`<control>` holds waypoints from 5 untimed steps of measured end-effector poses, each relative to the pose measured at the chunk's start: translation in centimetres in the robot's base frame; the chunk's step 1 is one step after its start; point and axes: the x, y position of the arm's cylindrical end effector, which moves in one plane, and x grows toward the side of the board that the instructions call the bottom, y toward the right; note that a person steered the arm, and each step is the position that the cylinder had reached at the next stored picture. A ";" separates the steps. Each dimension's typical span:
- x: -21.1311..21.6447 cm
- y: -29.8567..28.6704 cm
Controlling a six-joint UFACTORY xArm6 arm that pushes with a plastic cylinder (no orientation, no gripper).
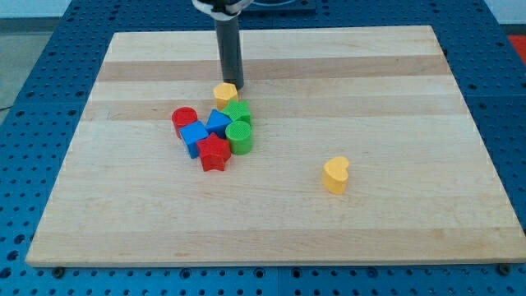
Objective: Push yellow hexagon into red circle
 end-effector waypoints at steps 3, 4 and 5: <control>0.9 4.0; 0.9 0.0; 1.3 -4.0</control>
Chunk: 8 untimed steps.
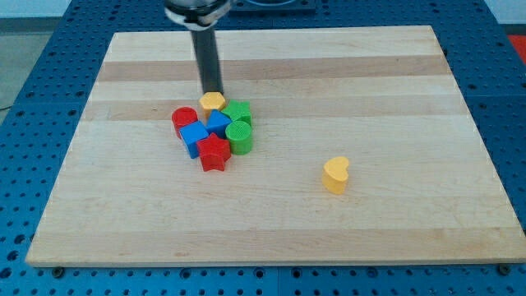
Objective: Push yellow hexagon into red circle
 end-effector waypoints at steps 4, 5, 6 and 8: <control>-0.9 2.6; 0.6 2.2; 0.6 0.2; 0.5 -1.6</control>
